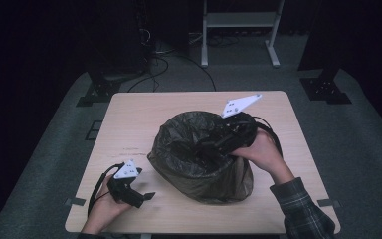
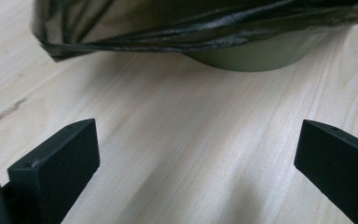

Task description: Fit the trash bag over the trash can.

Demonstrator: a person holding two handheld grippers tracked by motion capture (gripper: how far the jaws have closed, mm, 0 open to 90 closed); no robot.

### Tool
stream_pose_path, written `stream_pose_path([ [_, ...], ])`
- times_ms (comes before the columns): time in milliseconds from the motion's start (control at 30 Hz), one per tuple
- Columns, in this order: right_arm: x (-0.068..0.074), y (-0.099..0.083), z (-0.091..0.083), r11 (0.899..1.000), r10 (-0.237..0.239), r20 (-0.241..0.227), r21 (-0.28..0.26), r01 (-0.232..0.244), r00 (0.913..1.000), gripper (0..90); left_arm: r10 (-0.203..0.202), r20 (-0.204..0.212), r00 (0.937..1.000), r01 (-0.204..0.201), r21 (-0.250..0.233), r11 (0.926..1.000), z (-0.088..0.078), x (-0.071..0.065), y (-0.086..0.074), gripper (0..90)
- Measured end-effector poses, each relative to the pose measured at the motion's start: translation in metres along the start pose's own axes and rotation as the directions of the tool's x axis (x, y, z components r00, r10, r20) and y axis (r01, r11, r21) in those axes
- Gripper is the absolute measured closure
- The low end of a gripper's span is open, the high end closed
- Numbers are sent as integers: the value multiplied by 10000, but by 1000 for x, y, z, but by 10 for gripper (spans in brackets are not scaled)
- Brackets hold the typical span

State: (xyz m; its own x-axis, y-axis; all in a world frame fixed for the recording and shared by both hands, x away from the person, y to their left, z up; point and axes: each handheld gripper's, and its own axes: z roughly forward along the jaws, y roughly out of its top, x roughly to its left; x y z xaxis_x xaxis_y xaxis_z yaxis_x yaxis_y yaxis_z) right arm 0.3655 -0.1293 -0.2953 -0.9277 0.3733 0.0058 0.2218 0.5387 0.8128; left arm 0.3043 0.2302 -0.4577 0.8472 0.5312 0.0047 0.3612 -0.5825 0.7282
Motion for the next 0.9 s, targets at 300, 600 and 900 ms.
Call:
stream_pose_path([
  [300,11,1,29,9877,-466,-422,1472,523,9980,99,104,226,9997,-111,303,9995,10,-1,-2,0],
  [600,16,1,41,9710,-506,-629,2302,638,9967,100,195,422,9989,-217,524,9984,15,-2,-4,0],
  [900,17,6,51,9272,-300,-845,3699,593,9960,100,500,416,9979,-536,914,9944,20,-2,-9,0],
])
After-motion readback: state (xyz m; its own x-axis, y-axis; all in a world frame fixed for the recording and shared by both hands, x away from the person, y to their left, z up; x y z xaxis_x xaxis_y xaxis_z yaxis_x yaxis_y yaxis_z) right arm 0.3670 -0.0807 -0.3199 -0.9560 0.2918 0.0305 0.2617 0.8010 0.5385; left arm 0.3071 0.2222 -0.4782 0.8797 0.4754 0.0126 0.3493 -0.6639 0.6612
